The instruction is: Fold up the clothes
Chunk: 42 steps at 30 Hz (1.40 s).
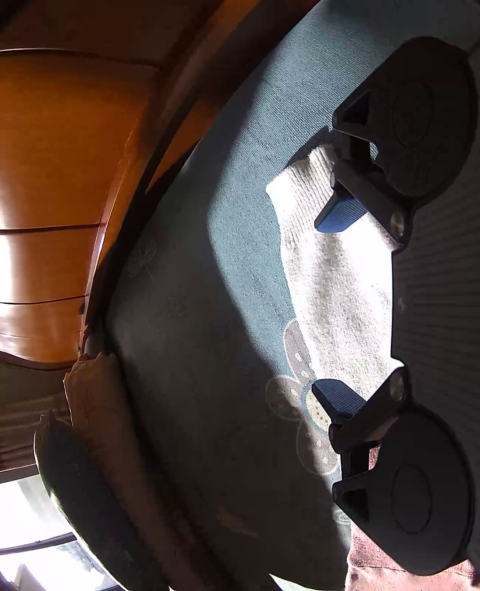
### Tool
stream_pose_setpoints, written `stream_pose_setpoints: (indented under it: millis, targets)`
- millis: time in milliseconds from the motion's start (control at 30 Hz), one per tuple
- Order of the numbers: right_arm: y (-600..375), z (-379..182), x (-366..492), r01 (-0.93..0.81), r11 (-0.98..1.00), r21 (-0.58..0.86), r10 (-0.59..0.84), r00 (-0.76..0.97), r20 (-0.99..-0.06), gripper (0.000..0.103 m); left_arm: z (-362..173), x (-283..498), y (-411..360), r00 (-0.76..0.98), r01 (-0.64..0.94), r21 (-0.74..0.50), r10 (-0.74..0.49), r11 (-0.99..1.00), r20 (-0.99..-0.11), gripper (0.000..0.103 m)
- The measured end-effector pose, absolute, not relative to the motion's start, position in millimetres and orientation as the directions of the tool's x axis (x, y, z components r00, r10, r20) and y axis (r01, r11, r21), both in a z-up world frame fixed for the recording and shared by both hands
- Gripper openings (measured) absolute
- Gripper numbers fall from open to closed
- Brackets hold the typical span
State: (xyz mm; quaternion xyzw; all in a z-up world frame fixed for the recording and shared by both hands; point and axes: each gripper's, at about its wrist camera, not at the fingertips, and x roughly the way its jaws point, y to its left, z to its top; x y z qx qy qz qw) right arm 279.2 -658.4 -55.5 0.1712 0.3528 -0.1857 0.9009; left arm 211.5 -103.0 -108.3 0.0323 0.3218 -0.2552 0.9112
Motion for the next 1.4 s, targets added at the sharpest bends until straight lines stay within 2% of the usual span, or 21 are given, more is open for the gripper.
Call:
stream_pose_setpoints:
  millis: [100,167,233,300,500,633,700,800,933,1000,1300,1400]
  targets:
    - [-668.7,-67.5,280.2,0.503,0.854,0.133,-0.260,0.634,-0.728,0.089,-108.3,211.6,-103.0,0.662,0.486,-0.106,-0.445,0.868,-0.603,0.102]
    - [-677.0,-62.7,278.5,0.559,0.811,0.173,-0.299,0.651,-0.698,0.088,-108.2,211.9,-102.8,0.662,0.486,-0.107,-0.445,0.867,-0.603,0.102]
    - [-674.6,-54.7,279.2,0.539,0.809,0.235,-0.274,0.699,-0.661,0.089,-108.2,211.9,-102.5,0.662,0.486,-0.109,-0.447,0.867,-0.602,0.102]
    - [-667.1,-54.2,287.8,0.465,0.848,0.253,-0.198,0.722,-0.663,0.089,-108.2,212.0,-102.2,0.661,0.486,-0.112,-0.449,0.867,-0.601,0.102]
    - [-669.7,-74.7,303.4,0.457,0.881,0.120,-0.253,0.671,-0.697,0.089,-108.0,212.3,-102.4,0.661,0.486,-0.114,-0.450,0.866,-0.601,0.102]
    - [-680.0,-69.5,304.1,0.560,0.824,0.086,-0.362,0.636,-0.682,0.088,-108.3,212.5,-102.3,0.660,0.486,-0.117,-0.452,0.866,-0.600,0.102]
    - [-674.9,-64.0,302.2,0.559,0.824,0.099,-0.350,0.637,-0.686,0.089,-108.3,212.5,-102.0,0.660,0.486,-0.118,-0.453,0.866,-0.600,0.102]
    - [-653.4,-61.5,294.9,0.456,0.876,0.155,-0.231,0.680,-0.696,0.089,-108.4,212.3,-101.8,0.660,0.487,-0.118,-0.453,0.866,-0.599,0.102]
    - [-624.4,-73.5,288.3,0.342,0.938,0.058,-0.186,0.637,-0.748,0.089,-108.3,212.0,-101.4,0.660,0.487,-0.119,-0.454,0.865,-0.599,0.102]
    - [-619.3,-74.1,283.7,0.349,0.937,0.001,-0.230,0.621,-0.750,0.089,-108.2,212.0,-101.3,0.660,0.487,-0.119,-0.454,0.865,-0.599,0.102]
    - [-512.8,-39.9,292.3,0.113,0.993,-0.045,-0.108,0.653,-0.749,0.089,-108.3,212.1,-102.0,0.661,0.487,-0.112,-0.450,0.866,-0.601,0.102]
    - [-466.9,-44.1,300.7,0.001,0.998,-0.060,-0.047,0.653,-0.756,0.089,-108.2,211.9,-102.2,0.661,0.487,-0.111,-0.449,0.866,-0.601,0.102]
